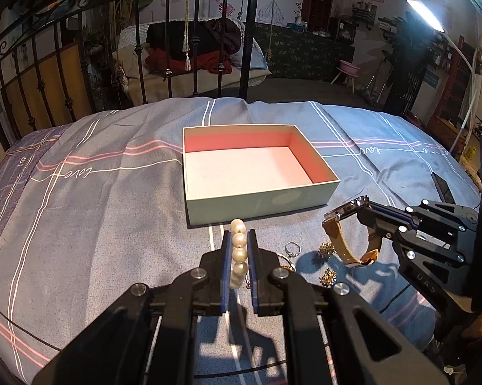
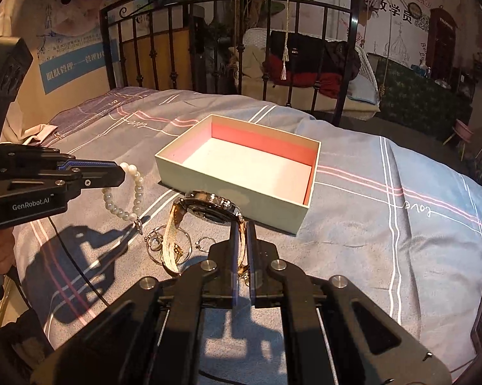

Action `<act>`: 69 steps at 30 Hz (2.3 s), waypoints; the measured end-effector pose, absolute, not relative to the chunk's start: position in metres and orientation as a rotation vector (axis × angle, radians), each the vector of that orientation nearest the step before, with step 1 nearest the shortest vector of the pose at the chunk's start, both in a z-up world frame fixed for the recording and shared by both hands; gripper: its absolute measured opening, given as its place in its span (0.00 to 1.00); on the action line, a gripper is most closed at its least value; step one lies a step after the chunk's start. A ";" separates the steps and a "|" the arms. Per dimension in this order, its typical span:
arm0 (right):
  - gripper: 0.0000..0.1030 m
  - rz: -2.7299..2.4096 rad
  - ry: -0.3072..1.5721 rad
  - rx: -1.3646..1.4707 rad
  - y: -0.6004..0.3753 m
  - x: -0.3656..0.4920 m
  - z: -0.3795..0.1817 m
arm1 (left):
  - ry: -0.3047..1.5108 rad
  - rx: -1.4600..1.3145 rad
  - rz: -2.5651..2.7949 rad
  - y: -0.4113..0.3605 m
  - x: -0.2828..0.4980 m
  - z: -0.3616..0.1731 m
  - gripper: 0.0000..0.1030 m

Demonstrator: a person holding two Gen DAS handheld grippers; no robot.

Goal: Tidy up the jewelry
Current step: 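Lift the pearl bracelet and gold watch and carry both toward the pink-lined box, then lower both items into the box and open both grippers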

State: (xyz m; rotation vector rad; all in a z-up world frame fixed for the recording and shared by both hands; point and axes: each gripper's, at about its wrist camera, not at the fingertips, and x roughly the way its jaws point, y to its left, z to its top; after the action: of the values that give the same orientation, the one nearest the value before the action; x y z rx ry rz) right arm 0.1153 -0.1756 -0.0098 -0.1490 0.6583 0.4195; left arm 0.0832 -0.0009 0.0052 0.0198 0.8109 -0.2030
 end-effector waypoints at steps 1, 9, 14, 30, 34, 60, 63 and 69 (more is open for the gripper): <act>0.05 0.419 0.654 -0.146 -0.177 0.118 -0.007 | 0.805 0.023 -0.205 -0.002 0.085 0.009 0.09; 0.05 0.427 0.632 -0.130 -0.179 0.144 0.018 | 0.764 0.001 -0.256 -0.011 0.108 0.037 0.09; 0.05 0.428 0.620 -0.129 -0.177 0.155 0.026 | 0.754 -0.035 -0.281 -0.011 0.120 0.047 0.09; 0.05 0.436 0.636 -0.098 -0.180 0.150 0.017 | 0.888 0.011 -0.286 -0.019 0.108 -0.005 0.09; 0.05 0.439 0.653 -0.105 -0.178 0.149 0.011 | 0.912 -0.024 -0.270 -0.007 0.110 -0.014 0.09; 0.05 0.399 0.733 -0.134 -0.155 0.258 0.005 | 0.840 -0.077 -0.251 -0.019 0.213 0.025 0.09; 0.05 0.403 0.768 -0.129 -0.151 0.268 -0.008 | 0.872 -0.076 -0.244 -0.018 0.222 0.011 0.09; 0.05 0.411 0.829 -0.134 -0.145 0.280 -0.030 | 0.914 -0.089 -0.243 -0.016 0.235 -0.005 0.09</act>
State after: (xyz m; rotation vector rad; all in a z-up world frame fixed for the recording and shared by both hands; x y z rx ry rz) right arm 0.2803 -0.1450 -0.0302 -0.1340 0.8291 0.4107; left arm 0.2348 -0.0158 -0.0051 -0.0887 0.9141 -0.2430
